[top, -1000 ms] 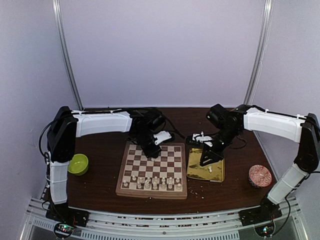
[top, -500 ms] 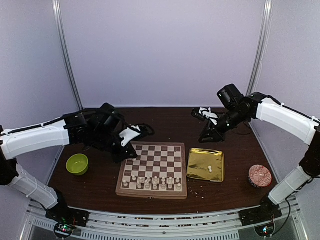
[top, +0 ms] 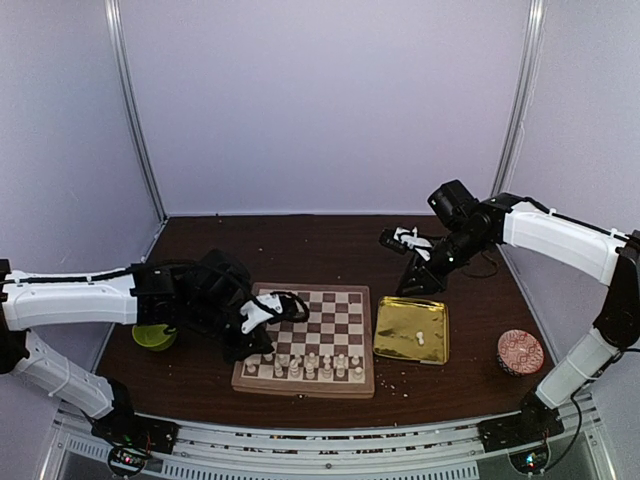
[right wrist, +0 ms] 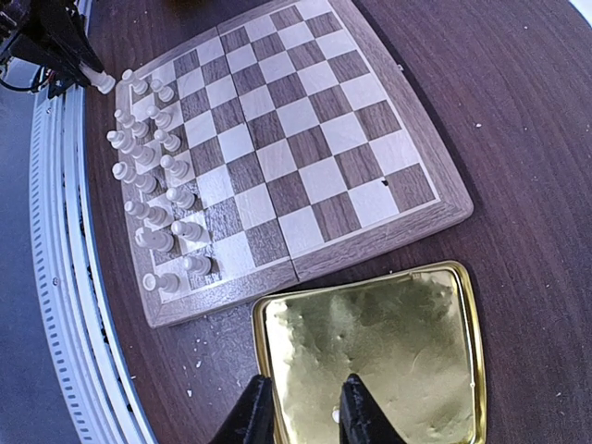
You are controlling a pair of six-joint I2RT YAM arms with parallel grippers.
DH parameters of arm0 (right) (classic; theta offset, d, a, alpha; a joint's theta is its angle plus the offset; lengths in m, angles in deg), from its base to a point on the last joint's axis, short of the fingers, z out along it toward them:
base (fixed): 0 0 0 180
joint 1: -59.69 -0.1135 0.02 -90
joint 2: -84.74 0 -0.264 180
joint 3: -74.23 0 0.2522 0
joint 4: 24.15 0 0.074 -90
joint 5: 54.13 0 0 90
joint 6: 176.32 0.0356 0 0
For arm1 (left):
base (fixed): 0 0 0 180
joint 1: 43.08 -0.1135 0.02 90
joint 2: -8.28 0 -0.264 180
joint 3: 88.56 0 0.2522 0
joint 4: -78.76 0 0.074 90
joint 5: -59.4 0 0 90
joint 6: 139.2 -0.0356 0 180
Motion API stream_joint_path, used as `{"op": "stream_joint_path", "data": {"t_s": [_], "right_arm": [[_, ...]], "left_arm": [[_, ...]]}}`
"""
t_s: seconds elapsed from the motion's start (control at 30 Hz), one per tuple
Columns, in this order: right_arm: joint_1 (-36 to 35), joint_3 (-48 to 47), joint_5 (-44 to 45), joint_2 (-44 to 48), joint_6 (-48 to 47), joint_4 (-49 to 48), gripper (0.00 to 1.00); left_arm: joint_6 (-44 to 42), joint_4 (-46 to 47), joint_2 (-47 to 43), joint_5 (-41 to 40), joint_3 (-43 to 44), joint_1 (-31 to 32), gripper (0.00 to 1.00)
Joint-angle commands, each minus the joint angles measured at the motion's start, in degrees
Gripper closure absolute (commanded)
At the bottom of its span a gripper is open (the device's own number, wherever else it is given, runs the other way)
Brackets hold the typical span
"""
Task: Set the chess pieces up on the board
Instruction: Place the knight at b1.
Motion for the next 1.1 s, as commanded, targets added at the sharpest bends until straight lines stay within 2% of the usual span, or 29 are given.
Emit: {"op": "stream_joint_path", "data": {"t_s": [0.0, 1.07], "right_arm": [[0.4, 0.5, -0.2, -0.2, -0.6, -0.6, 0.76], [0.5, 0.4, -0.7, -1.7, -1.4, 0.9, 0.76]], "left_arm": [[-1.8, 2.4, 2.0, -0.7, -1.0, 1.0, 0.99], [-0.1, -0.5, 11.9, -5.7, 0.8, 2.2, 0.95]]}}
